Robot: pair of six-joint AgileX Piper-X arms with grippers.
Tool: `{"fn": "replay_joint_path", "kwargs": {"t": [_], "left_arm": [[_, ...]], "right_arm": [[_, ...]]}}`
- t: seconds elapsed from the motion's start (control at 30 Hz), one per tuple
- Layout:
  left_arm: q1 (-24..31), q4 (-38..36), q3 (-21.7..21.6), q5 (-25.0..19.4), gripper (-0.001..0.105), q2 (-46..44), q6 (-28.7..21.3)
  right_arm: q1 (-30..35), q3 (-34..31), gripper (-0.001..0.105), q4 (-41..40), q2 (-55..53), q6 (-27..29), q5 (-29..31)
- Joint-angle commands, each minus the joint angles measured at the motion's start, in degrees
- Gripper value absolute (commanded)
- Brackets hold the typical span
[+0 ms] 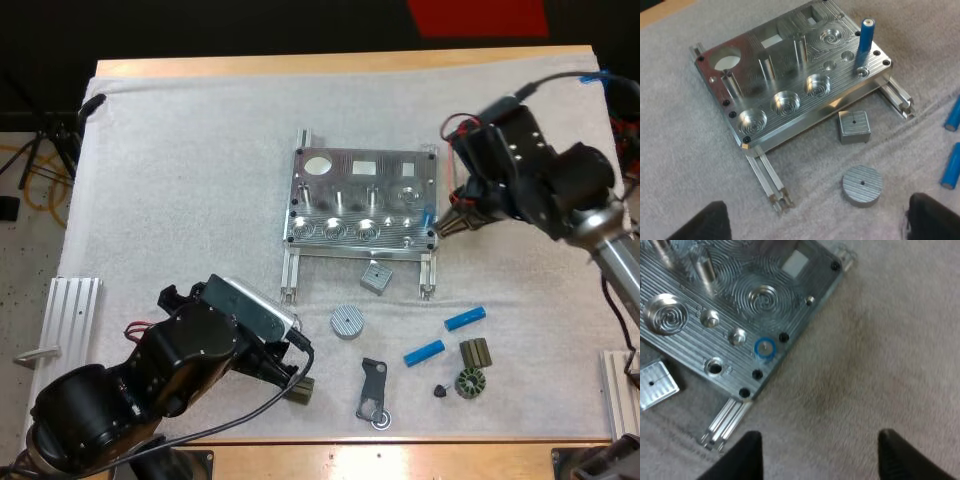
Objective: Load cells from right to left
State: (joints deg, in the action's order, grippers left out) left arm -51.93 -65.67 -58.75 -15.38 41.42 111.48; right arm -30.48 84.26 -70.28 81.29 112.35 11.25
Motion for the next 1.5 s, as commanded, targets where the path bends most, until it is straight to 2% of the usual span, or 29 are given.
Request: {"fn": "replay_joint_path", "kwargs": {"t": [0.0, 0.13, 0.2, 0.3, 0.37, 0.5, 0.63, 0.8, 0.97, 1.2, 1.47], "left_arm": [[-0.06, 0.42, -0.45, -0.31, 0.071, -0.24, -1.74], [-0.06, 0.42, -0.45, 1.58, 0.071, -0.24, -5.68], [-0.06, 0.42, -0.45, 2.66, 0.071, -0.24, -9.08], [-0.06, 0.87, -0.45, 2.85, 0.071, -0.24, -11.48], [-0.06, 2.01, -0.45, 3.86, 0.071, -0.24, -11.55], [-0.06, 7.34, -0.45, 9.25, 0.071, -0.24, -11.55], [-0.06, 11.47, -0.45, 12.22, 0.071, -0.24, -11.75], [-0.06, 12.86, -0.45, 13.66, 0.071, -0.08, -18.44], [-0.06, 12.86, -0.45, 14.18, 0.071, 1.56, -21.06], [-0.06, 12.86, -0.45, 20.11, 0.071, 5.08, -22.56], [-0.06, 12.86, -0.45, 20.13, 0.071, 9.66, -30.73]], "right_arm": [[0.33, 0.16, 0.054, -2.49, -1.84, -2.26, -0.39], [0.53, 0.16, 0.054, -5.92, -4.43, -4.45, -4.39], [1.72, 0.16, 0.054, -5.97, -6.25, -7.00, -10.08], [4.77, 0.16, 0.054, -5.97, -8.50, -8.62, -15.34], [6.62, 0.16, 0.054, -5.97, -9.79, -9.25, -16.81], [10.63, 0.16, 0.054, -8.38, -12.16, -9.68, -21.38], [11.64, 0.16, 0.054, -12.11, -13.84, -9.55, -21.86], [11.63, 0.16, 0.054, -16.45, -15.89, -9.77, -25.83], [11.63, -0.23, 0.054, -18.73, -17.33, -10.20, -26.57], [11.63, -8.21, 0.054, -18.98, -22.72, -10.62, -28.23], [11.63, -14.62, 0.054, -18.98, -29.17, -12.07, -28.23]]}}
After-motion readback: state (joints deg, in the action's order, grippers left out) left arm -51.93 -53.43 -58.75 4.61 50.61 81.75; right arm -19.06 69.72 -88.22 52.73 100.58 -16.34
